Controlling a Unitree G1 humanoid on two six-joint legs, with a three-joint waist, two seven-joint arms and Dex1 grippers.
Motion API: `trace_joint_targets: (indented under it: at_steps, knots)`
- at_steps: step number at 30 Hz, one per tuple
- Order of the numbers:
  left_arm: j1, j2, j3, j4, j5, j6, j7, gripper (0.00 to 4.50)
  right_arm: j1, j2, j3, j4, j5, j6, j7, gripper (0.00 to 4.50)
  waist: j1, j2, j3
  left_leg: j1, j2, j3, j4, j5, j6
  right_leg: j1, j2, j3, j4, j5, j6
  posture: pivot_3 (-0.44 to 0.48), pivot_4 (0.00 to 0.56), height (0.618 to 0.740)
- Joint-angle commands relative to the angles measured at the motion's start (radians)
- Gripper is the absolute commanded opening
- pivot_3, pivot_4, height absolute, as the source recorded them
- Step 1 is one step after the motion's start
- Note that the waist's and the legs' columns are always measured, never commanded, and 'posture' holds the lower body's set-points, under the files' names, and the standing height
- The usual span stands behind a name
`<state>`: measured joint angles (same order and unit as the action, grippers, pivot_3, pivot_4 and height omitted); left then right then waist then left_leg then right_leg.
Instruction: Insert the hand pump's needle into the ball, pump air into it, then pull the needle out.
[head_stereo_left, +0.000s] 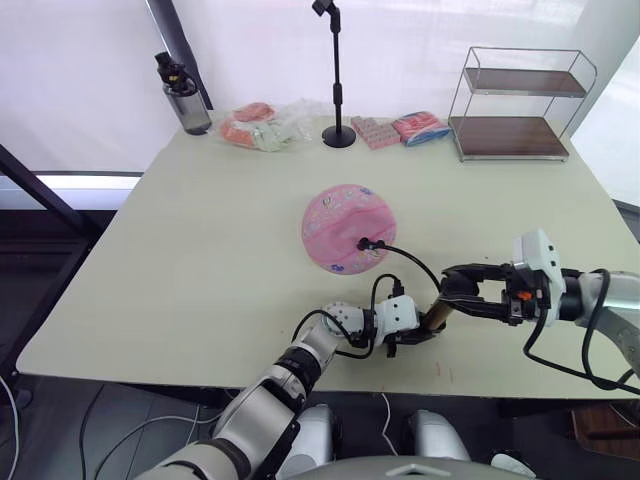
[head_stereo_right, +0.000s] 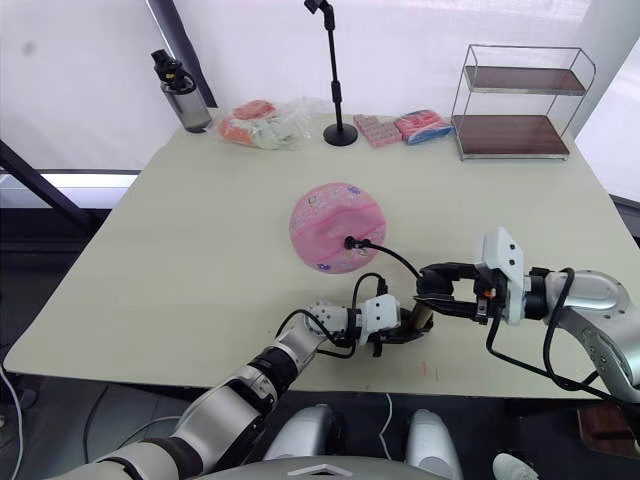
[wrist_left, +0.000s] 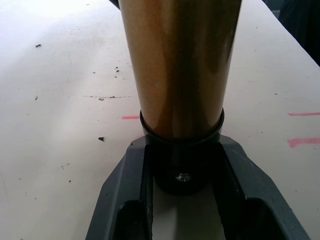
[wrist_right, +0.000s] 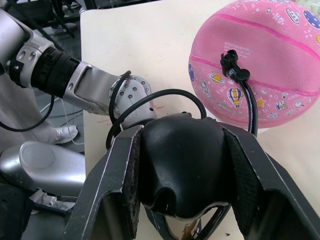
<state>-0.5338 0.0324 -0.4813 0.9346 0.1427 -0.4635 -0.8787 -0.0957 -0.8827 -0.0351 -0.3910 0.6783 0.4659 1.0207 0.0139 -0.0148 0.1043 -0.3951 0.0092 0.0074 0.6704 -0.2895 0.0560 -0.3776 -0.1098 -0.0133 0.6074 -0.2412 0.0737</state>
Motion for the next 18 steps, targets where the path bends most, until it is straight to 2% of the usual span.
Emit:
trace_joint_targets:
  at_steps: [1,5,11,18]
  knots:
    - [0.055,0.035,-0.032,0.113,0.073,0.042,0.005,1.12,-0.041,-0.025,-0.097,0.026,0.067,0.085,-0.008,1.71,0.0,0.001,0.001,0.0,0.0,0.0,0.0,0.0,0.0,0.0,0.0,0.0,0.0,0.0,0.0,0.0,0.15,0.736]
    - [0.053,0.033,-0.031,0.118,0.073,0.041,0.004,1.12,-0.122,-0.064,-0.202,0.014,0.201,0.175,0.003,1.71,0.003,0.008,0.009,-0.002,0.0,0.0,0.0,0.0,0.0,-0.001,0.0,0.0,0.0,0.0,0.0,0.0,0.15,0.736]
    - [0.053,0.034,-0.03,0.119,0.075,0.039,0.001,1.12,-0.291,-0.152,-0.332,0.064,0.361,0.302,-0.002,1.71,0.001,0.009,0.013,-0.002,0.0,0.0,0.0,0.0,0.0,-0.001,-0.001,-0.001,-0.001,0.0,0.0,0.0,0.15,0.736]
    - [0.053,0.032,-0.029,0.12,0.076,0.039,-0.002,1.12,-0.452,-0.235,-0.373,0.127,0.476,0.425,-0.011,1.71,0.001,0.01,0.016,-0.003,0.0,0.0,-0.001,0.0,0.0,-0.001,-0.001,-0.001,-0.002,0.0,0.0,0.0,0.15,0.736]
